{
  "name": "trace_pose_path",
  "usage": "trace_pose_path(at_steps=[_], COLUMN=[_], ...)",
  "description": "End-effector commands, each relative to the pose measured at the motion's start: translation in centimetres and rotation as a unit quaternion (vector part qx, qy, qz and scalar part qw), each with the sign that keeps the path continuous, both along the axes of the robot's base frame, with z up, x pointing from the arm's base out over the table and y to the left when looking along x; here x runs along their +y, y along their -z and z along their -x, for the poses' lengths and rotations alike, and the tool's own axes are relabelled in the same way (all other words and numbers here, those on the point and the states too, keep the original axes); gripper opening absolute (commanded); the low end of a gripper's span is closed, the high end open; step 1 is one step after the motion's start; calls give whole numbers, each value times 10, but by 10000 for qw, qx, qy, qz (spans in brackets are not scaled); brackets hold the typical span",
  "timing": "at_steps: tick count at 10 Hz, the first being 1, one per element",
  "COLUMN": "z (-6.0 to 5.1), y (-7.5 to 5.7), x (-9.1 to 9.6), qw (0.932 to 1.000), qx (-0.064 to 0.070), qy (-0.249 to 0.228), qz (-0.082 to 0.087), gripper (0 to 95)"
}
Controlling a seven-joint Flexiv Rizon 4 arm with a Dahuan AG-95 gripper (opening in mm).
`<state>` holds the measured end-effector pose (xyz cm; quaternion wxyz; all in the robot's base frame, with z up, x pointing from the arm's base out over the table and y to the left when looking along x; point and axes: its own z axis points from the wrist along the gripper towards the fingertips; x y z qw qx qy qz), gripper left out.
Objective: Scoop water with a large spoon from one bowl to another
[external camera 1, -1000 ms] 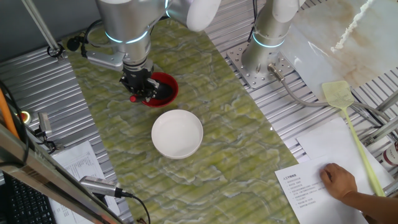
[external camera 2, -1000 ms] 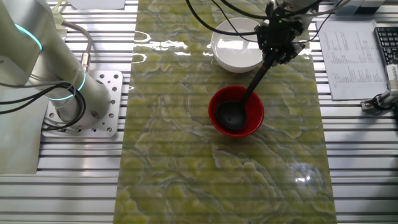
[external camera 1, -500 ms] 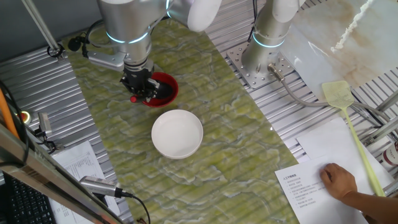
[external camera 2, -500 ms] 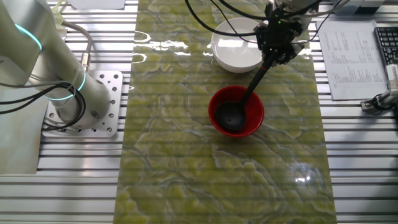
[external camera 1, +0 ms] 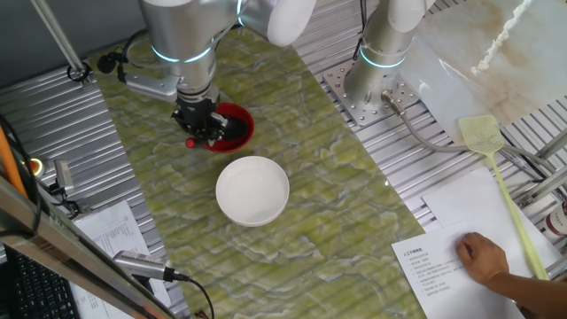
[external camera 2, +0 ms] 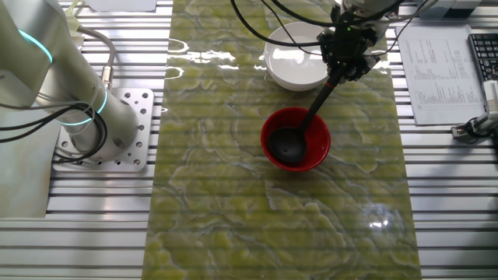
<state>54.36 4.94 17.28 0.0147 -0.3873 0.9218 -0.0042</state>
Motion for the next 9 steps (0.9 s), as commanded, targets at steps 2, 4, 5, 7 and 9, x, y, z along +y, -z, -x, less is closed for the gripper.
trace_pose_path(at_steps=[2, 4, 5, 7, 9], z=[0, 0, 0, 0, 0], y=[1, 3, 4, 7, 7], x=[1, 1, 1, 1, 2], qw=[10000, 10000, 10000, 10000, 10000], qx=[-15, -29, -32, -53, -57], qy=[21, 19, 16, 26, 23], qz=[-23, -49, -46, -59, -70], gripper=[190, 190, 190, 190, 190])
